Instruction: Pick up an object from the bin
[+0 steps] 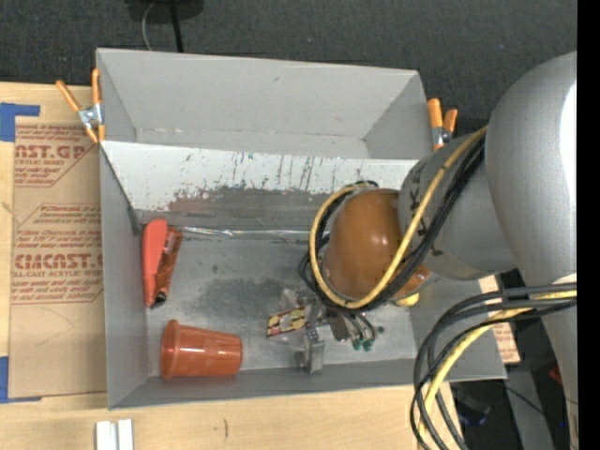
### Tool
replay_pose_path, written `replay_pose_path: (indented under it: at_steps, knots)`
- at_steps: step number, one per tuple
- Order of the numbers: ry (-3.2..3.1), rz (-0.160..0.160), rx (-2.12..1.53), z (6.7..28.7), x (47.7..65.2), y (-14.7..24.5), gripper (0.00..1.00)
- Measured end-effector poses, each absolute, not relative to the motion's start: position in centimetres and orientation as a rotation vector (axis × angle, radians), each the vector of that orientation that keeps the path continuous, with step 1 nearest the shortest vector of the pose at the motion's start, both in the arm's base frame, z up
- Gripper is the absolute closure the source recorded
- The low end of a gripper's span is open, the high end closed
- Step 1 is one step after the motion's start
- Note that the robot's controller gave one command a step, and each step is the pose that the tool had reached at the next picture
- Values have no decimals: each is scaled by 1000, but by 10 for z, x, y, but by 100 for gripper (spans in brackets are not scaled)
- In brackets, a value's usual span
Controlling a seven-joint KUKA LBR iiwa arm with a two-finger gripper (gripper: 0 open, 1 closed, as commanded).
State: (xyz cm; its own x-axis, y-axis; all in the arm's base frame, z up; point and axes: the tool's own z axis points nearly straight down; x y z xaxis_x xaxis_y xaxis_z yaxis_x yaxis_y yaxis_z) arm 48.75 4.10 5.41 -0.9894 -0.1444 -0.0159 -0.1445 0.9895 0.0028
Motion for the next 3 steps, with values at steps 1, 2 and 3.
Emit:
replay_pose_path:
  at_steps: [1, 2, 3]
  knots:
    - [3122, 5, -224, 55, 486, 40, 100]
    - [3127, 6, -222, 63, 485, 40, 100]
    - [3128, 5, -224, 83, 484, 41, 100]
